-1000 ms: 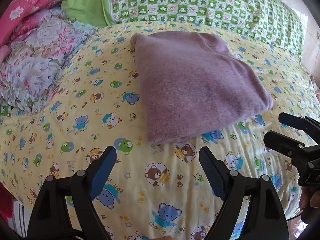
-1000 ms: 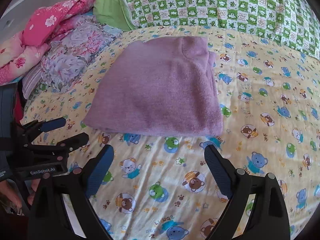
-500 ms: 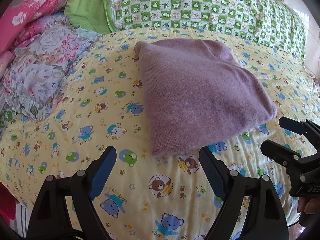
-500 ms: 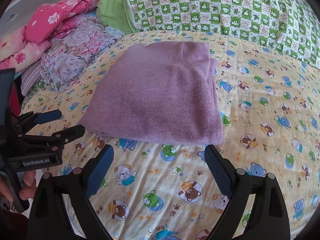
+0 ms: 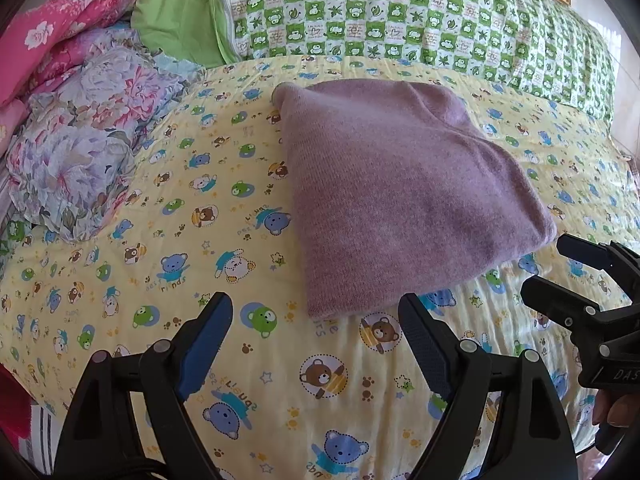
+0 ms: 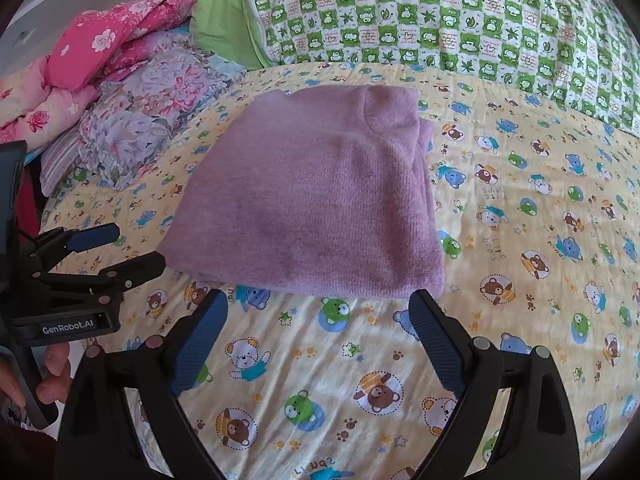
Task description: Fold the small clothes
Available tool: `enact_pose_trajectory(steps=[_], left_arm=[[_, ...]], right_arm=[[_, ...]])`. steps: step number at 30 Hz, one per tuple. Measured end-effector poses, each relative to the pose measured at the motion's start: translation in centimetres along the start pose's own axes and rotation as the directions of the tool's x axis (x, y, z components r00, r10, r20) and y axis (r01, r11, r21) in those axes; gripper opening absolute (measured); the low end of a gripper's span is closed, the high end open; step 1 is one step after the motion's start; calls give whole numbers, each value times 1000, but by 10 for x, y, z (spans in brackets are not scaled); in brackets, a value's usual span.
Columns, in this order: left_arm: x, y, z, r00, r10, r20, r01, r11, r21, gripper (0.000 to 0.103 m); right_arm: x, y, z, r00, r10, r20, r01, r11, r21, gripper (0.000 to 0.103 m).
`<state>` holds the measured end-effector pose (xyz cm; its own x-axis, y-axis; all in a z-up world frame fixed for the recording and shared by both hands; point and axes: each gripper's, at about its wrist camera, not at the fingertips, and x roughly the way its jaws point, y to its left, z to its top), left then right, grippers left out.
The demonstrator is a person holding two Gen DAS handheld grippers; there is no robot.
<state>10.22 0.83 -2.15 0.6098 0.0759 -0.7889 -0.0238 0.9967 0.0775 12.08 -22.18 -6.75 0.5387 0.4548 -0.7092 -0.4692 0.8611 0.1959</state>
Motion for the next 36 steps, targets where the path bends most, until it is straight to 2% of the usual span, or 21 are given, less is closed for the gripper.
enact_pose_trajectory(steps=[36], left_arm=[[-1,-2,-1,1000,-8,-21,8,1000,1,86]], right_arm=[[-4,4,2,1000,5,16,-5,1000,10,92]])
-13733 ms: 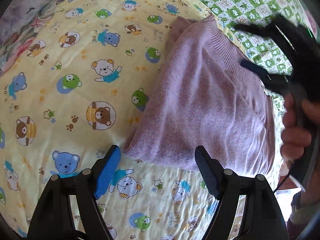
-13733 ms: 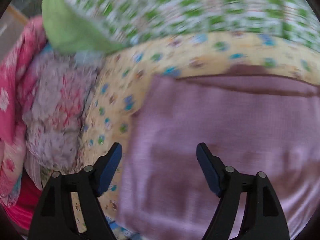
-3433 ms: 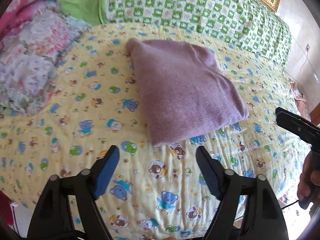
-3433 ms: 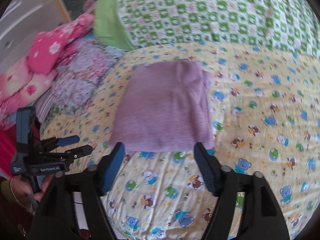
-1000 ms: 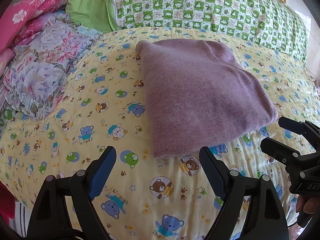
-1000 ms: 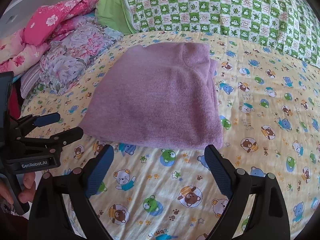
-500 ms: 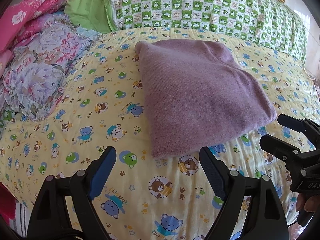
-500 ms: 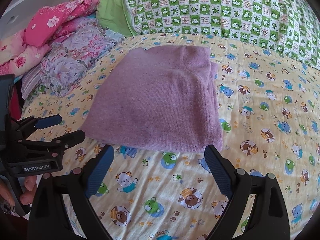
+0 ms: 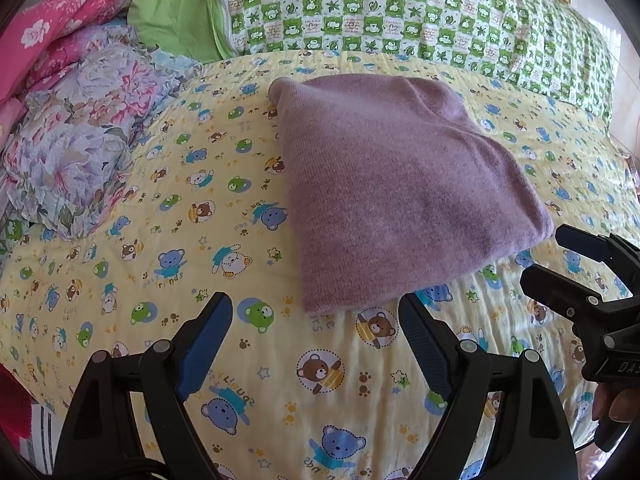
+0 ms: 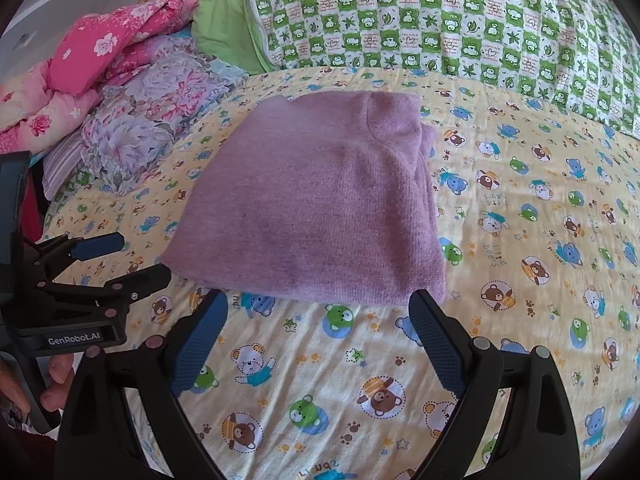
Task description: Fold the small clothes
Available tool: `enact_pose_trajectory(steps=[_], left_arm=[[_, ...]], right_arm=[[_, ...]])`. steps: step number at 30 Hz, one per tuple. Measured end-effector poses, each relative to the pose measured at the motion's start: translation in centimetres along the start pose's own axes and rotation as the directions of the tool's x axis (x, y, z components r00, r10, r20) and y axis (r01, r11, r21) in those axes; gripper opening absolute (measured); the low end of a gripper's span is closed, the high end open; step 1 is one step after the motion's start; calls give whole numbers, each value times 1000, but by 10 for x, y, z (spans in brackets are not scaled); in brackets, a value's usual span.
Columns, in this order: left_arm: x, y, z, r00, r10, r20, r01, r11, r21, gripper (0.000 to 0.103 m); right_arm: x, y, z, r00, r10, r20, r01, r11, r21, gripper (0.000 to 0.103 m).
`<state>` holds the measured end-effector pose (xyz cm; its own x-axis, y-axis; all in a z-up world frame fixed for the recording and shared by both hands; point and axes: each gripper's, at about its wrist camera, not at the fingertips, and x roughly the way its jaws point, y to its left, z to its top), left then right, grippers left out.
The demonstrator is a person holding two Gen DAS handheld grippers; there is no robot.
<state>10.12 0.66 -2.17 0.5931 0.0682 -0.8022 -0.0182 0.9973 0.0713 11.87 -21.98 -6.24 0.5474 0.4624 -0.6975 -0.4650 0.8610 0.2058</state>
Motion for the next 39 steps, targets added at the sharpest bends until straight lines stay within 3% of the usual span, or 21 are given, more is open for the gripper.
enact_pose_trajectory(steps=[39], left_arm=[[0,2,7,1000,-1,-17,1,1000,-7,86]], right_arm=[[-6,0,13,1000,6,26,-6,1000,5,92]])
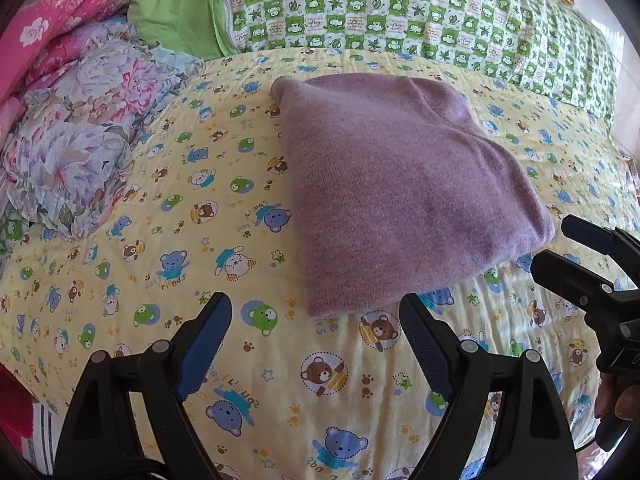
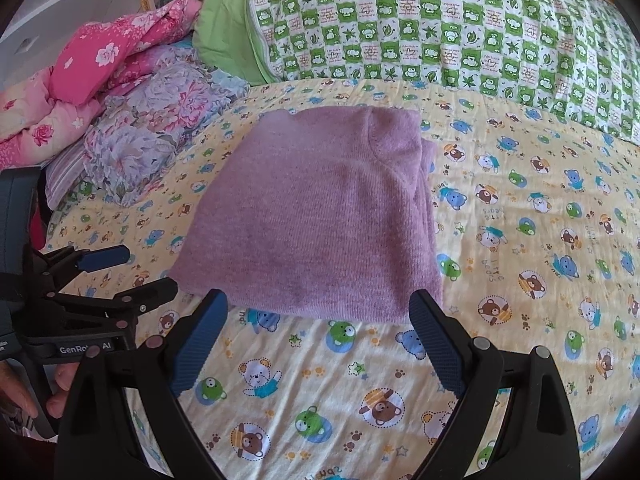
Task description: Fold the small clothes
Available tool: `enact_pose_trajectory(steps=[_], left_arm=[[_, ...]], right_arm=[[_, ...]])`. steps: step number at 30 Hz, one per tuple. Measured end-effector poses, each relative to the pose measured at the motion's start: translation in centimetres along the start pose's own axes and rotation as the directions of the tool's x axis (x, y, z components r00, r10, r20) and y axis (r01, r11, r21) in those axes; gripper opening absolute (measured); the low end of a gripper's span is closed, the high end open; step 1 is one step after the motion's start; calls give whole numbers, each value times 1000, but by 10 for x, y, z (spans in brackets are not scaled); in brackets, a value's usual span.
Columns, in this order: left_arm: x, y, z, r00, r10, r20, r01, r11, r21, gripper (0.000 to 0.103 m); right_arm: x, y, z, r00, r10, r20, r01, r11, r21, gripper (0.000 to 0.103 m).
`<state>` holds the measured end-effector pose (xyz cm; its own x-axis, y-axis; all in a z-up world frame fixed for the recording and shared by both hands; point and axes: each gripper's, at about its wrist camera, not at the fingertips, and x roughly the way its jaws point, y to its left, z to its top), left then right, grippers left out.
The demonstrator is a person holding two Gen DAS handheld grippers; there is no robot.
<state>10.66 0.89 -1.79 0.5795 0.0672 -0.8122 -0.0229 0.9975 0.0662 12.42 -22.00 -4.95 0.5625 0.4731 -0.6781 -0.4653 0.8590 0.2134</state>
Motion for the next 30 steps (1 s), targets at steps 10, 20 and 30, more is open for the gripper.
enact_pose_trajectory(steps=[10,20,30], left_arm=[[-1,0,7,1000,8,0,-8,1000,-1,86],[-2,5,28,999,25,24,-25,1000,-15,86],[1,9,36,1000,23,6,-22,999,-47,86]], right_arm=[[-2,1,7,1000,5,17,-5,1000,11,92],[2,-7,16,1000,0,21,-1,999,46,92],[4,-9,25,1000,6,25,-7,999,52,92]])
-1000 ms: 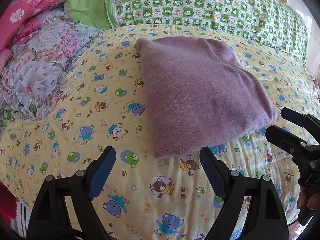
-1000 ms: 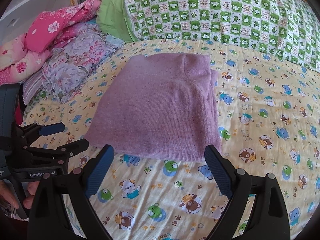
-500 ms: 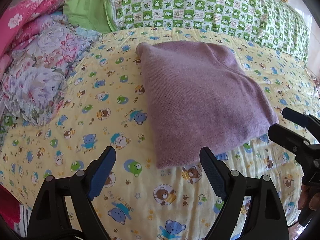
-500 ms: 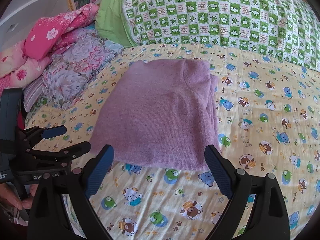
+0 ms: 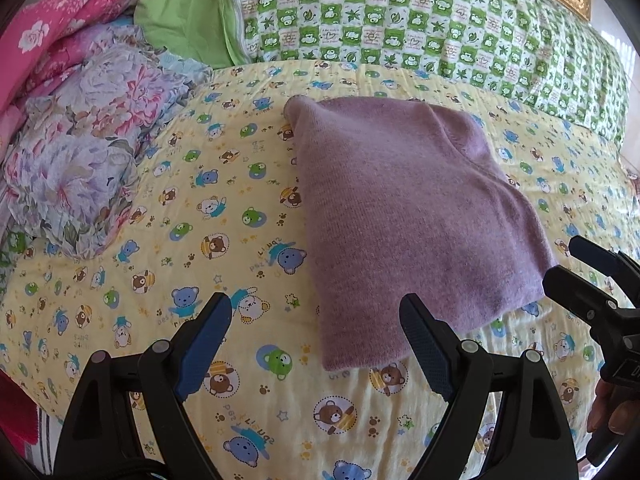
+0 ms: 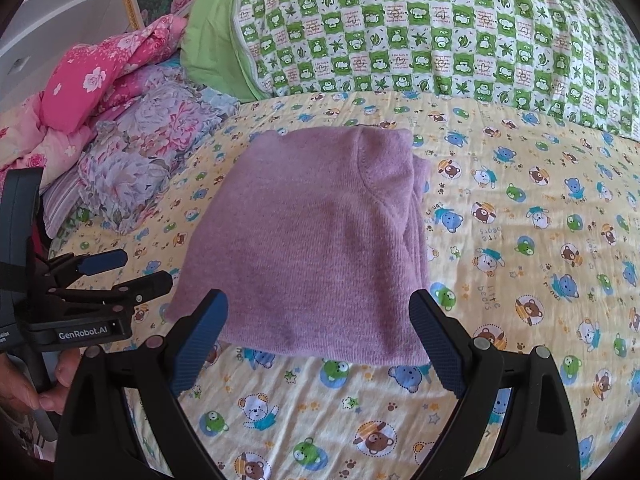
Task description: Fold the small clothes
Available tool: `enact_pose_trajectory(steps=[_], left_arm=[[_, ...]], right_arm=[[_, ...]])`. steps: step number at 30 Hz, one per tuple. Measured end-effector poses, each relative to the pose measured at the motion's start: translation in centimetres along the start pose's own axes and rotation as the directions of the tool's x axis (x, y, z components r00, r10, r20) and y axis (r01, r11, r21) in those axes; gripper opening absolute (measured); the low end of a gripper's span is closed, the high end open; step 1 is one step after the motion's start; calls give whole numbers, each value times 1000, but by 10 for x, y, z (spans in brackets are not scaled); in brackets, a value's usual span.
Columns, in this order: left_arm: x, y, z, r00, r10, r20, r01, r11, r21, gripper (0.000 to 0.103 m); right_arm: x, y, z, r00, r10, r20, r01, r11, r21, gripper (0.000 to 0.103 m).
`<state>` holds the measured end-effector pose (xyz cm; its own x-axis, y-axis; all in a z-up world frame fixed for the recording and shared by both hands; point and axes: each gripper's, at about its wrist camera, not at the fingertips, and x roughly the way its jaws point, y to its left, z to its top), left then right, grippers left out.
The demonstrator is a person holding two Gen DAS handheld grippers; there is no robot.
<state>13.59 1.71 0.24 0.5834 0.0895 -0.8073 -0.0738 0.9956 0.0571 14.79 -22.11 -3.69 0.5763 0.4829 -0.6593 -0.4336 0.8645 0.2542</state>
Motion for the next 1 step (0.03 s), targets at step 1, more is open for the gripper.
enact_pose_trajectory(steps=[1], left_arm=[[0,0,0,1000,0,1,0,1000,1,86]], right_arm=[[0,0,0,1000,1,0,-1,1000,0,92]])
